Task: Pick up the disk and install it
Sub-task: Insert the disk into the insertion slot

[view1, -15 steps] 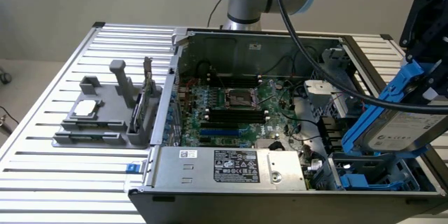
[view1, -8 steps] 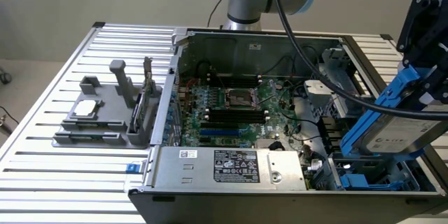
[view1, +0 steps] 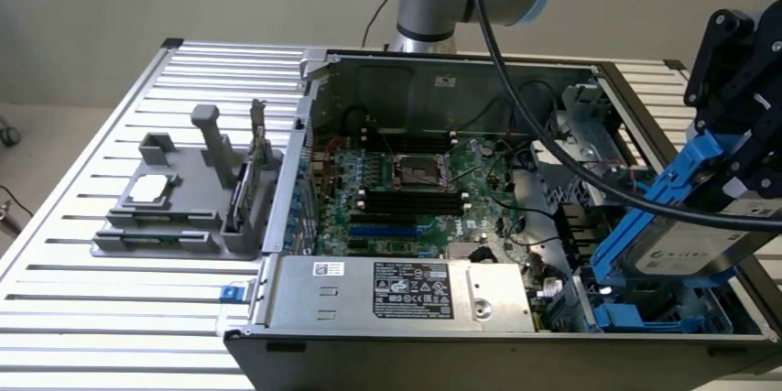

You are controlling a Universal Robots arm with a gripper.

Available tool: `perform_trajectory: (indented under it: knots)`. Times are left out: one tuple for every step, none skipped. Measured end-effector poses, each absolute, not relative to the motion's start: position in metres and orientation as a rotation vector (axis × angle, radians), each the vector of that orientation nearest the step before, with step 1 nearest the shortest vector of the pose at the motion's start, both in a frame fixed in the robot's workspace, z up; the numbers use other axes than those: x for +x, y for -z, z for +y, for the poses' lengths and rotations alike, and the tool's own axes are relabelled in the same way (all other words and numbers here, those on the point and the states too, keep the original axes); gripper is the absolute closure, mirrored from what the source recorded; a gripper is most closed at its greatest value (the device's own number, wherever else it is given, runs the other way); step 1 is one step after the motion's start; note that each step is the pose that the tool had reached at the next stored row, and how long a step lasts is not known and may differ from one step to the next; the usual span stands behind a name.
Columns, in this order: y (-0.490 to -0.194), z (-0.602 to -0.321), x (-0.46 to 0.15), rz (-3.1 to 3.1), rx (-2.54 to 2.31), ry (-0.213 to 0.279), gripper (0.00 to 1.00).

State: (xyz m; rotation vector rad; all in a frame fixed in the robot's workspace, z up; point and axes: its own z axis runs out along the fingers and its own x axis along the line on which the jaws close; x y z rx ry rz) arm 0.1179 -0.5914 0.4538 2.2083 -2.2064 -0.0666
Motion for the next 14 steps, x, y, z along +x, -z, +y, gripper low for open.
perform_trajectory:
  knots:
    - [-0.4534,-0.5915,0.1177,-2.207,2.209,0.066,0.67]
    - [-0.4531,-0.5916,0.1176,-2.206,2.209,0.065,0.67]
    - [-0.4525,-0.5917,0.1172,-2.207,2.21,0.064,0.67]
    - [-0.4517,-0.592,0.117,-2.207,2.21,0.063,0.67]
    - [-0.4509,-0.5924,0.117,-2.207,2.211,0.063,0.67]
    - [-0.4502,-0.5927,0.1167,-2.208,2.211,0.062,0.67]
    - [-0.4496,-0.5931,0.1165,-2.208,2.211,0.061,0.67]
    - [-0.449,-0.5935,0.1163,-2.208,2.212,0.061,0.67]
    - [-0.4485,-0.5938,0.1162,-2.208,2.212,0.061,0.67]
    - [-0.4478,-0.5942,0.1161,-2.208,2.212,0.061,0.67]
    - [-0.447,-0.5945,0.116,-2.208,2.212,0.061,0.67]
    - [-0.4462,-0.5947,0.1159,-2.208,2.212,0.06,0.67]
    - [-0.4455,-0.595,0.1159,-2.208,2.212,0.06,0.67]
    - [-0.4448,-0.5952,0.1158,-2.208,2.212,0.06,0.67]
